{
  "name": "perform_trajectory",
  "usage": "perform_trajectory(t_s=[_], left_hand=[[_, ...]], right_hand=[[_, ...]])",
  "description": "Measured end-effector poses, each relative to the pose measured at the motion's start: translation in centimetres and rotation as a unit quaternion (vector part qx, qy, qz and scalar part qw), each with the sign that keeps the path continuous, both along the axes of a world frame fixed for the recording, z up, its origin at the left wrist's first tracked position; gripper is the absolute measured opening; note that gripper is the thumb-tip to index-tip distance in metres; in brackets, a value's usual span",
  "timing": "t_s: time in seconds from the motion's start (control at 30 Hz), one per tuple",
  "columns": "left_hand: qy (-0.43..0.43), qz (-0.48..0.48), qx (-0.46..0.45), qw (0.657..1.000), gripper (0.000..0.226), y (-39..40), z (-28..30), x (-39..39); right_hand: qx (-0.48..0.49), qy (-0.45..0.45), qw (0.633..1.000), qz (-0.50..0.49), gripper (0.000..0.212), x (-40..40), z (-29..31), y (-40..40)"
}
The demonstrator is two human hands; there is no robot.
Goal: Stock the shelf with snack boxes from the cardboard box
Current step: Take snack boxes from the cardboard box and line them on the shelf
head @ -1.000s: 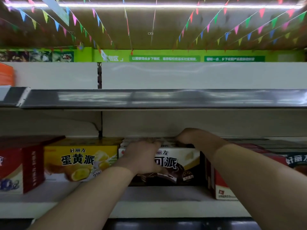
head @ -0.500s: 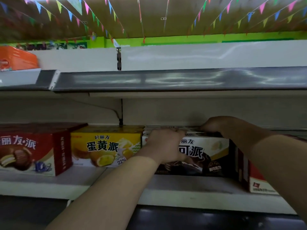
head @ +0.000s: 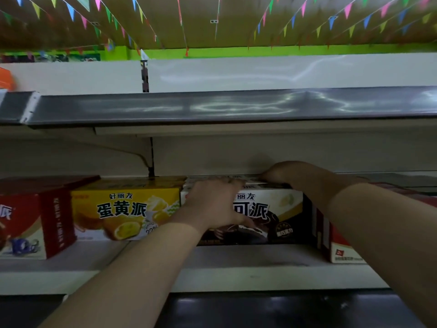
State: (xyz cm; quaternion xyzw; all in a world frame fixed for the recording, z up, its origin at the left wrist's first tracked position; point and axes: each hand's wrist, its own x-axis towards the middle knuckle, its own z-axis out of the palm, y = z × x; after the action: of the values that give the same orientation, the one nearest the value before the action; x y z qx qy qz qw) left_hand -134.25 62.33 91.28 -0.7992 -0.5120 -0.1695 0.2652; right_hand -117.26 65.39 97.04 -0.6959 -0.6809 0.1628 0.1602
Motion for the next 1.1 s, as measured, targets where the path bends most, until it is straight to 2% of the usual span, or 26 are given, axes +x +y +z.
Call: perform_trajectory(t_s=[0.33, 0.9, 1.1], left_hand=[[-0.004, -0.019, 0.008, 1.000, 0.097, -0.3, -0.1, 0.0], [-0.010, -0.001, 0.011, 1.000, 0.100, -0.5, -0.2, -1.6], [-0.010, 0.008, 0.001, 1.000, 0.100, -0.8, -0.1, -1.3]], right_hand=[[0.023, -0.189, 0.982, -0.003, 0.035, 1.1, 0.2, 0.8], [0.061, -0.129, 0.990, 0.019, 0.034, -0.3, -0.6, 2.7], [0.051, -0.168, 0.984, 0.042, 0.031, 0.7, -0.4, 3.4]])
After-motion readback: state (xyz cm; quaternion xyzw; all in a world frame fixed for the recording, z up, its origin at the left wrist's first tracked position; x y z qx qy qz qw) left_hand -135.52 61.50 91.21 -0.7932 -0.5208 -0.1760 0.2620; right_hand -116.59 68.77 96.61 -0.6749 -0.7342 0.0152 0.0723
